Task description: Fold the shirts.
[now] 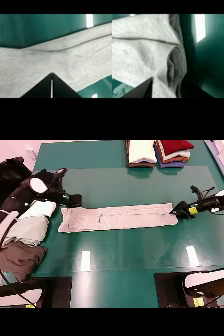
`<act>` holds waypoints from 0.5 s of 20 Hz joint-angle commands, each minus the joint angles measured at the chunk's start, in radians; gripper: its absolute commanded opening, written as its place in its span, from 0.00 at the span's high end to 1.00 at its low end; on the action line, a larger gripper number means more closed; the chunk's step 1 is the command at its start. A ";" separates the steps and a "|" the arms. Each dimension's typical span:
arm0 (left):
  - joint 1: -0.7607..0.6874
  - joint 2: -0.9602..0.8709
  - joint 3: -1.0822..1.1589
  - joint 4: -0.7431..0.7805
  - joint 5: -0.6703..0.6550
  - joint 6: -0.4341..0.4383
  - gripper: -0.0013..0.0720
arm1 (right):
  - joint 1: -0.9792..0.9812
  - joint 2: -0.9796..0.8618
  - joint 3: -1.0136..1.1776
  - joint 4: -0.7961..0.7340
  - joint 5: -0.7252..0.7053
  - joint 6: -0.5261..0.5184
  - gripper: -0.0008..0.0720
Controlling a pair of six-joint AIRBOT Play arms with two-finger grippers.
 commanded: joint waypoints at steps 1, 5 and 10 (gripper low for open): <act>-0.116 -0.056 0.002 -0.008 0.060 -0.044 0.95 | 0.064 -0.021 0.023 0.045 -0.025 -0.020 0.79; -0.227 -0.166 0.063 -0.047 0.118 -0.043 0.95 | 0.118 0.021 0.117 0.046 0.047 -0.029 0.97; -0.304 -0.341 0.269 -0.055 0.095 -0.043 0.95 | 0.254 0.170 0.320 0.049 0.085 0.070 0.97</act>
